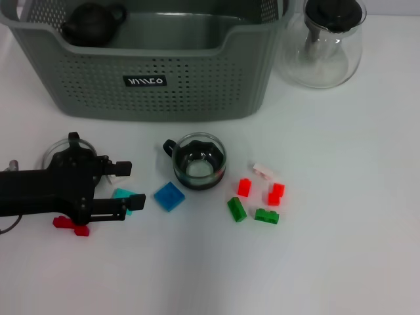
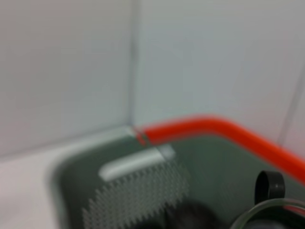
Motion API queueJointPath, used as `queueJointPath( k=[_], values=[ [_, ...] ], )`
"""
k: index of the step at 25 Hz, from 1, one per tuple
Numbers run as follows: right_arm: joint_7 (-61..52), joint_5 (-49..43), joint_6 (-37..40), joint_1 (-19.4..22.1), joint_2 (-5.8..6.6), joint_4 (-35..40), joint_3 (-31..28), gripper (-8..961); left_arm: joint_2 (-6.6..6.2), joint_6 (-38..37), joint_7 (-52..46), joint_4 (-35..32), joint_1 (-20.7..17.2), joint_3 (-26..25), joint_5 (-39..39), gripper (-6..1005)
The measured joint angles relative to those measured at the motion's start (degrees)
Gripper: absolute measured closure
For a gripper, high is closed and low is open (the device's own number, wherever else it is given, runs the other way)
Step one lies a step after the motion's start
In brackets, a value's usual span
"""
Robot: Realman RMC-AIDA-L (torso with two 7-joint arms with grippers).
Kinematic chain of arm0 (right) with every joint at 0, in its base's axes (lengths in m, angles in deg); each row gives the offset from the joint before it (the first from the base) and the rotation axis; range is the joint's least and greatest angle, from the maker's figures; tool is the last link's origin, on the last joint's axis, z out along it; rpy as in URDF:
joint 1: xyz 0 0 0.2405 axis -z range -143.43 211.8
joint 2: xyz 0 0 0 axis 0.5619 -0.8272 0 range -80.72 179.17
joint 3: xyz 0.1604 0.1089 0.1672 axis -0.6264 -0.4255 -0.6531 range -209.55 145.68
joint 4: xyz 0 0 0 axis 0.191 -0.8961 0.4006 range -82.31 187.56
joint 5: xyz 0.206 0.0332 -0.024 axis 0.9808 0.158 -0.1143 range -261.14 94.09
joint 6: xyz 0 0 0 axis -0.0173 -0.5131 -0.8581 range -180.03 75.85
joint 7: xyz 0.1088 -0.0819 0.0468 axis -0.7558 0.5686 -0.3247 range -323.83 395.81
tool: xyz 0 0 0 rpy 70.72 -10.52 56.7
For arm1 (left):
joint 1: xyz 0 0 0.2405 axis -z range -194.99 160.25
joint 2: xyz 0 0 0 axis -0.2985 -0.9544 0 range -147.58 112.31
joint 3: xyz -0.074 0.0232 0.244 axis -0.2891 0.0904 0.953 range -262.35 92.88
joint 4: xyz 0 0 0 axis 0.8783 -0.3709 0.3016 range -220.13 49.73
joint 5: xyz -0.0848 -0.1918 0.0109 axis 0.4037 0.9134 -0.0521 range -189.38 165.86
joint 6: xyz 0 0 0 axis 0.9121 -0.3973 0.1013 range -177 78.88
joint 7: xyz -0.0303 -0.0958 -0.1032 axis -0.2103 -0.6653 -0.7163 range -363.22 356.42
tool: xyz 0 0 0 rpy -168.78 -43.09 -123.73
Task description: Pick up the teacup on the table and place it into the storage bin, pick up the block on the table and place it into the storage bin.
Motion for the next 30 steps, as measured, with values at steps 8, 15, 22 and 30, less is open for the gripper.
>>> queueJointPath(
  k=[8, 15, 22, 30],
  values=[
    [-2.70, -5.30, -13.58, -13.14, -0.33, -26.53, 0.26, 894, 0.03, 0.61, 0.40, 0.99, -0.15, -0.16, 0.02, 276],
    [-3.10, -5.33, -12.76, -11.32, 0.08, -27.29, 0.48, 894, -0.02, 0.64, 0.61, 1.11, 0.23, -0.02, 0.07, 277],
    [-3.54, -5.20, -11.09, -10.59, 0.25, -26.47, -1.10, 894, -0.03, 0.69, 0.62, 1.08, 0.67, 0.10, 0.09, 277],
    [-4.07, -5.29, -10.60, -10.58, 0.40, -26.11, -2.12, 860, -0.02, 0.75, 0.62, 1.07, 0.87, -0.02, 0.17, 278]
  ],
)
